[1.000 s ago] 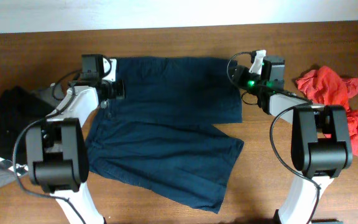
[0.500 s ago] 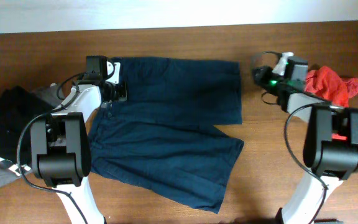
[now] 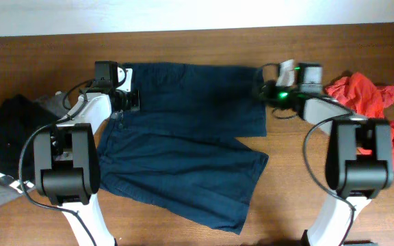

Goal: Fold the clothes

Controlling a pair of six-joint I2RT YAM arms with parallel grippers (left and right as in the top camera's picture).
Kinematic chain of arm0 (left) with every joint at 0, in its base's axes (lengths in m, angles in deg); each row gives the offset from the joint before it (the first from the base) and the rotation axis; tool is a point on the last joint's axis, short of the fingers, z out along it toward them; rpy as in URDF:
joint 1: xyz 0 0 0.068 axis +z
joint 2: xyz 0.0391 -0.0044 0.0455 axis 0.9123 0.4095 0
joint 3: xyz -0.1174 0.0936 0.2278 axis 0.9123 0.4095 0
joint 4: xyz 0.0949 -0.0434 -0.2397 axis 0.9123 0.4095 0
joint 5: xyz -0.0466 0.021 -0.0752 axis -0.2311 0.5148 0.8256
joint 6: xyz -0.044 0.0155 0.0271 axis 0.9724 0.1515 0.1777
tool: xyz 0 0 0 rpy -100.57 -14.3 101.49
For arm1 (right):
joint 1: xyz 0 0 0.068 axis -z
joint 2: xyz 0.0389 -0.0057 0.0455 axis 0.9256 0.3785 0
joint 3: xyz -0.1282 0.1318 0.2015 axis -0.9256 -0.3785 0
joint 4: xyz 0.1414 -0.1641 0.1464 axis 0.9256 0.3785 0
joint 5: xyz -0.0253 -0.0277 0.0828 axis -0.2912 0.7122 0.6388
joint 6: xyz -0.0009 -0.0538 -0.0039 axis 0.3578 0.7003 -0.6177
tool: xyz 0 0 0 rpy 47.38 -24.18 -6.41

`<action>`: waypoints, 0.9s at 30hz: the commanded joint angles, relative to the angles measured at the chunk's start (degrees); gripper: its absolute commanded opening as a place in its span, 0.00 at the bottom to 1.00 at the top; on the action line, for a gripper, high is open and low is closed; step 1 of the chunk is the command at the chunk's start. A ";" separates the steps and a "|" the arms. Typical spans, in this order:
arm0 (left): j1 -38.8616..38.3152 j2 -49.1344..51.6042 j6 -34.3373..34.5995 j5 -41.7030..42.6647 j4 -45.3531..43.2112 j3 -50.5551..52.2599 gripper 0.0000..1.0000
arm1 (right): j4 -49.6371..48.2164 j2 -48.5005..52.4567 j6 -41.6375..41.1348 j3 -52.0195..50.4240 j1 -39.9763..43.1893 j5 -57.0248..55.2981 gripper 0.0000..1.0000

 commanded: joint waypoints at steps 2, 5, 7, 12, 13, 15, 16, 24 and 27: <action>-0.39 3.76 -0.46 1.38 0.72 1.18 0.33 | 4.26 -0.52 5.20 0.63 -6.03 -9.81 0.10; -0.39 3.76 -0.46 1.38 0.81 1.18 0.33 | 6.21 0.37 4.81 0.63 -8.00 -17.55 0.09; -0.39 3.76 -0.46 1.38 0.81 1.18 0.33 | 8.22 0.55 2.69 0.63 -7.98 -23.37 0.10; -0.37 3.76 -0.46 1.36 0.72 1.18 0.33 | 13.46 0.57 -0.24 0.63 -4.57 -40.11 0.11; -0.35 3.76 -0.48 1.36 0.52 1.18 0.33 | 13.77 0.57 -0.17 0.63 -3.34 -41.13 0.12; -0.35 3.76 -0.48 1.36 0.20 1.18 0.34 | 13.55 0.57 0.50 0.72 -0.66 -39.93 0.11; -0.35 3.76 -0.48 1.38 0.04 1.18 0.34 | 13.25 0.57 1.51 0.94 0.83 -37.59 0.12; -0.35 2.89 -0.48 3.93 6.12 -4.76 0.39 | 21.18 -0.72 10.16 8.81 5.53 -26.93 0.11; -0.33 0.81 -0.85 3.91 12.74 -10.88 0.41 | 27.91 -3.15 12.63 13.11 6.14 -20.41 0.12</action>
